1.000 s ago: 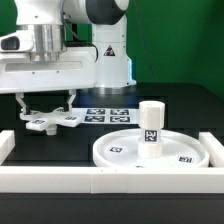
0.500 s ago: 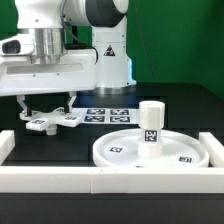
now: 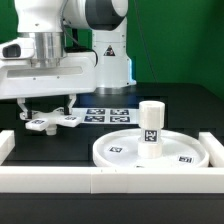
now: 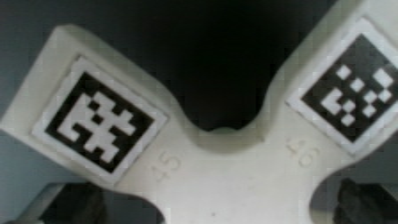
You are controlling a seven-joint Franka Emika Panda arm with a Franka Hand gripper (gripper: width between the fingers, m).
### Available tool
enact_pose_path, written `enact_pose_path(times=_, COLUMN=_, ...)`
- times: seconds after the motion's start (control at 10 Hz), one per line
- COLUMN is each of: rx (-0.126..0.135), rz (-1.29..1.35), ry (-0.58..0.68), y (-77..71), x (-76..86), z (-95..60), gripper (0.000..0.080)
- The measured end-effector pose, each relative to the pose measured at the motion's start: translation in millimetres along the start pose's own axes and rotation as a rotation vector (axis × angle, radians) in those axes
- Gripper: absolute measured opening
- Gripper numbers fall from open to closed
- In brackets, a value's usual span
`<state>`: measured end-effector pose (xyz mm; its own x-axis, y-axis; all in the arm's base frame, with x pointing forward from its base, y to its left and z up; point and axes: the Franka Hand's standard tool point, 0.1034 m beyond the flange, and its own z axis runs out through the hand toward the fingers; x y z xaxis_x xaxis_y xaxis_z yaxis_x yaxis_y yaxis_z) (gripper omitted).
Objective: Assemble round table
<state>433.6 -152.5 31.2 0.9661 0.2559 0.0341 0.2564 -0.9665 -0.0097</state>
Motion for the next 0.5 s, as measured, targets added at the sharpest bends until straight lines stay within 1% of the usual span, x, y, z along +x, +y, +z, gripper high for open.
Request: enact_pose_path(times=0.5, rx=0.003, rz=-0.001, ry=-0.008, y=-0.6, x=-2.4, z=4.8, gripper=0.0649)
